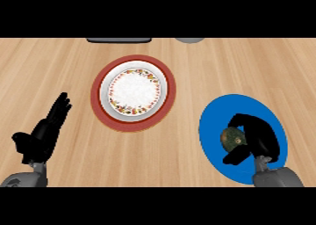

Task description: Pick the squash from the plate and place it in the plate

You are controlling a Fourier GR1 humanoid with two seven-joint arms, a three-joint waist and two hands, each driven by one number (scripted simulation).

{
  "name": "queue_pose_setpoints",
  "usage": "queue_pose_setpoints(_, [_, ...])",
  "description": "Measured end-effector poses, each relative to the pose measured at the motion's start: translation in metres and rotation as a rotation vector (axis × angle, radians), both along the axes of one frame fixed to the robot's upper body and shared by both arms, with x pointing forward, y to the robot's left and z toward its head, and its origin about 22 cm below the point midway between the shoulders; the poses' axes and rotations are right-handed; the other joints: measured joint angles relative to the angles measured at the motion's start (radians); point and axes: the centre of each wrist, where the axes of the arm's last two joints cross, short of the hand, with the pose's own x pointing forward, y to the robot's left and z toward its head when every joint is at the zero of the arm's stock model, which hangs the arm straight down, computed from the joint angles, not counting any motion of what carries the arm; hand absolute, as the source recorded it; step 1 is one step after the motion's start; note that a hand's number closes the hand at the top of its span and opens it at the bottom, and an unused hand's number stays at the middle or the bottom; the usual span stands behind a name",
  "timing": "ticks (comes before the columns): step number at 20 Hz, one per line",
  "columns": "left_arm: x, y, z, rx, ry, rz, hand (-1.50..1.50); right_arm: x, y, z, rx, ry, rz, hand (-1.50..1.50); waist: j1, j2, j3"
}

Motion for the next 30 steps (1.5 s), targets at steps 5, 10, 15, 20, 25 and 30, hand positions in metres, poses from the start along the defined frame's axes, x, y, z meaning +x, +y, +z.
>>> queue_pose_setpoints(5, [0.004,-0.005,0.002,-0.004,-0.003,-0.026,0.0,0.04,-0.038,0.014,-0.007,-0.002,0.215,1.5,0.025,0.012,0.008])
queue_pose_setpoints(10, [0.001,-0.004,-0.001,-0.004,-0.005,-0.024,0.0,0.065,-0.064,0.023,-0.038,-0.129,0.36,1.5,0.022,0.013,0.011])
queue_pose_setpoints(15, [0.005,-0.002,-0.001,0.002,0.004,-0.007,0.0,0.072,-0.073,0.05,-0.009,-0.235,0.45,1.5,0.006,0.01,0.011])
queue_pose_setpoints(20, [0.001,0.003,-0.003,-0.001,0.006,-0.006,0.0,0.068,-0.068,0.084,0.009,-0.363,0.493,1.5,0.001,0.007,0.011])
queue_pose_setpoints(25, [-0.002,0.004,-0.005,-0.005,0.013,-0.005,0.0,0.064,-0.048,0.121,0.052,-0.529,0.499,1.5,-0.002,0.006,0.011])
queue_pose_setpoints(30, [0.007,0.003,0.001,-0.002,0.004,-0.009,0.0,0.064,-0.02,0.145,0.096,-0.596,0.52,1.5,0.001,0.007,0.011])
